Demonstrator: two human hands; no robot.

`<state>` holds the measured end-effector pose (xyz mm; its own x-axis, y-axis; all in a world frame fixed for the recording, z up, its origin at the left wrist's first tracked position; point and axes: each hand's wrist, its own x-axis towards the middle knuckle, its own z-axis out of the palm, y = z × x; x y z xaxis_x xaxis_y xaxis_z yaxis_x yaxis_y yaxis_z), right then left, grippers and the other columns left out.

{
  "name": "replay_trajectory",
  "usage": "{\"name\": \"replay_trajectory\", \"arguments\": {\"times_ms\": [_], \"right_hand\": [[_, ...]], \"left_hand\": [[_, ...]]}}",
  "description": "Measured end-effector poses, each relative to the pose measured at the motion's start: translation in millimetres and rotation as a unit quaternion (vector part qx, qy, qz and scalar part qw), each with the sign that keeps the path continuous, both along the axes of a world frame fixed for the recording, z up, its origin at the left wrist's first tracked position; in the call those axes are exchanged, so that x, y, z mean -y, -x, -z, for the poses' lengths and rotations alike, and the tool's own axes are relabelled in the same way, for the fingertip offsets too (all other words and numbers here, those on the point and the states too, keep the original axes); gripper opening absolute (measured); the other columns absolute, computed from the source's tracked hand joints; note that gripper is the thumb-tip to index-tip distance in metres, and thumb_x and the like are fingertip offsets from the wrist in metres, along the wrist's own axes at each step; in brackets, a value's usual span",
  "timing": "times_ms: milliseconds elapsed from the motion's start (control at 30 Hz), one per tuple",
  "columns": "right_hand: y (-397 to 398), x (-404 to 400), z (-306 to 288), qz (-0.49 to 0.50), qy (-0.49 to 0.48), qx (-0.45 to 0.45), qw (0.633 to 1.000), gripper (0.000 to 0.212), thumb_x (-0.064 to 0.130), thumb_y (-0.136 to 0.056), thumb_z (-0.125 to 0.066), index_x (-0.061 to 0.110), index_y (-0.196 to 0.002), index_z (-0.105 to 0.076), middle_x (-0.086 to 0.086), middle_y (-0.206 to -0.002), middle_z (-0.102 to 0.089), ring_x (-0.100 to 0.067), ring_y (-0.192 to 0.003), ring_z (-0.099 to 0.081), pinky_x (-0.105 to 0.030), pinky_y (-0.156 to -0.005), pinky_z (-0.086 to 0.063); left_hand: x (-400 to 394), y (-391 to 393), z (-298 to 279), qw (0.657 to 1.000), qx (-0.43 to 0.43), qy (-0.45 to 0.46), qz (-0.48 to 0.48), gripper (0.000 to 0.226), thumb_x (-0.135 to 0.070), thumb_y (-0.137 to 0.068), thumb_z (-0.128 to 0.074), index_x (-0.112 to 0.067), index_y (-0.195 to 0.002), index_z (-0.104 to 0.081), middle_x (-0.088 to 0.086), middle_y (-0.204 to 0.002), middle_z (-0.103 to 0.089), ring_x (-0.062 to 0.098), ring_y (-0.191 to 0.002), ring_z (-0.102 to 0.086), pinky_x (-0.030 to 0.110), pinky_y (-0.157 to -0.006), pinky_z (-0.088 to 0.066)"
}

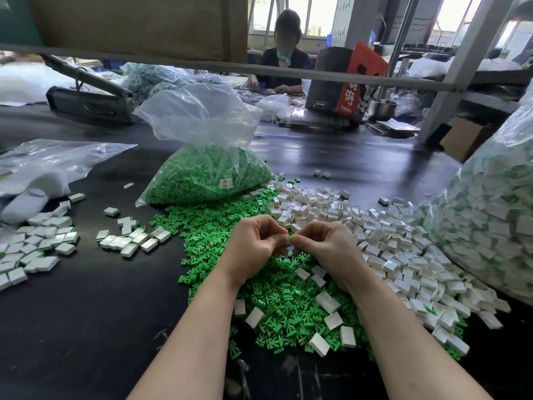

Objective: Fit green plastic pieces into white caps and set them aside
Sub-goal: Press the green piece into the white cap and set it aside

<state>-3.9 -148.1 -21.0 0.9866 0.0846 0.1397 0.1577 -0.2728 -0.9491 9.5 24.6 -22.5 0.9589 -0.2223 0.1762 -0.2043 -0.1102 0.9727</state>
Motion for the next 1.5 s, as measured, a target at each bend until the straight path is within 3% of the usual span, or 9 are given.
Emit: {"name": "replay_trajectory", "arguments": {"times_ms": [300, 467, 633, 767, 1033, 1100, 1267, 1367, 1500], "right_hand": [[1.4, 1.1, -1.1, -0.013, -0.012, -0.001, 1.000, 0.007, 0.010, -0.085, -0.074, 0.007, -0.079, -0.072, -0.012, -0.074, -0.073, -0.016, -0.066, -0.065, -0.026, -0.068, -0.053], [1.3, 1.8, -1.3, -0.025, 0.021, 0.002, 0.999, 0.008, 0.010, -0.084, -0.075, 0.009, -0.077, -0.072, -0.007, -0.071, -0.072, -0.013, -0.065, -0.065, -0.022, -0.066, -0.053], [2.1, 0.5, -2.8, -0.021, -0.050, 0.007, 0.998, 0.006, 0.012, -0.082, -0.076, 0.008, -0.080, -0.073, -0.010, -0.073, -0.074, -0.015, -0.066, -0.068, -0.021, -0.065, -0.052], [2.3, -2.1, -4.2, -0.022, -0.078, 0.001, 0.997, 0.015, 0.021, -0.073, -0.077, 0.009, -0.080, -0.074, -0.010, -0.076, -0.074, -0.017, -0.070, -0.069, -0.025, -0.071, -0.057], [2.6, -3.4, -6.9, -0.006, -0.146, 0.004, 0.989, 0.024, 0.023, -0.070, -0.076, 0.002, -0.081, -0.070, -0.005, -0.067, -0.071, -0.006, -0.054, -0.063, -0.013, -0.052, -0.047], [3.0, -4.6, -8.6, -0.002, -0.157, 0.002, 0.988, 0.028, 0.034, -0.075, -0.072, 0.006, -0.079, -0.068, -0.002, -0.064, -0.068, -0.005, -0.050, -0.057, -0.014, -0.048, -0.043], [2.5, -7.0, -12.3, -0.014, -0.125, -0.077, 0.989, 0.065, 0.067, -0.082, -0.044, 0.005, -0.090, -0.063, -0.006, -0.066, -0.067, -0.012, -0.053, -0.054, -0.022, -0.046, -0.037], [3.4, -9.6, -13.3, -0.068, -0.119, -0.128, 0.982, 0.075, 0.072, -0.084, -0.034, 0.004, -0.093, -0.065, -0.011, -0.073, -0.067, -0.015, -0.055, -0.052, -0.027, -0.049, -0.033], [3.9, -13.4, -13.5, -0.093, -0.140, -0.138, 0.976, 0.066, 0.067, -0.085, -0.038, 0.007, -0.084, -0.064, -0.011, -0.070, -0.067, -0.014, -0.054, -0.053, -0.024, -0.047, -0.034]], "left_hand": [[-0.8, 0.1, -0.9, 1.000, -0.001, 0.010, 0.014, 0.006, 0.010, -0.085, -0.065, 0.005, -0.085, -0.066, 0.015, -0.076, -0.072, 0.025, -0.068, -0.072, 0.022, -0.064, -0.057], [0.8, 0.7, 0.2, 0.999, 0.019, -0.034, 0.025, 0.006, 0.008, -0.085, -0.067, 0.003, -0.083, -0.067, 0.018, -0.074, -0.071, 0.020, -0.065, -0.070, 0.028, -0.066, -0.059], [0.5, 2.2, -1.6, 0.999, 0.014, 0.029, 0.011, 0.008, 0.008, -0.086, -0.065, 0.001, -0.086, -0.068, 0.012, -0.075, -0.072, 0.024, -0.071, -0.072, 0.025, -0.067, -0.058], [0.6, 2.4, -2.4, 0.999, 0.005, 0.052, 0.011, 0.008, 0.008, -0.086, -0.065, 0.000, -0.087, -0.067, 0.006, -0.075, -0.073, 0.019, -0.071, -0.073, 0.021, -0.065, -0.056], [-1.8, 2.3, -7.6, 0.999, 0.002, 0.030, 0.031, 0.019, 0.002, -0.091, -0.063, -0.004, -0.107, -0.070, 0.010, -0.091, -0.076, 0.020, -0.084, -0.074, 0.020, -0.070, -0.055], [-0.6, 3.2, -8.6, 0.999, 0.007, 0.026, 0.028, 0.016, 0.001, -0.090, -0.064, -0.008, -0.101, -0.071, 0.006, -0.089, -0.076, 0.016, -0.084, -0.074, 0.019, -0.071, -0.055], [2.5, 3.8, -13.8, 0.998, 0.040, 0.037, -0.017, 0.011, -0.011, -0.086, -0.072, -0.020, -0.092, -0.072, -0.007, -0.084, -0.075, 0.004, -0.084, -0.069, 0.016, -0.080, -0.053], [2.7, 5.4, -16.1, 0.999, 0.044, 0.024, -0.021, 0.012, -0.014, -0.085, -0.074, -0.026, -0.088, -0.072, -0.010, -0.084, -0.075, 0.003, -0.085, -0.070, 0.013, -0.079, -0.052], [6.8, 7.2, -17.5, 0.999, 0.030, 0.027, -0.002, 0.012, -0.012, -0.084, -0.074, -0.023, -0.086, -0.073, -0.003, -0.084, -0.076, 0.012, -0.082, -0.072, 0.021, -0.079, -0.056]]}}
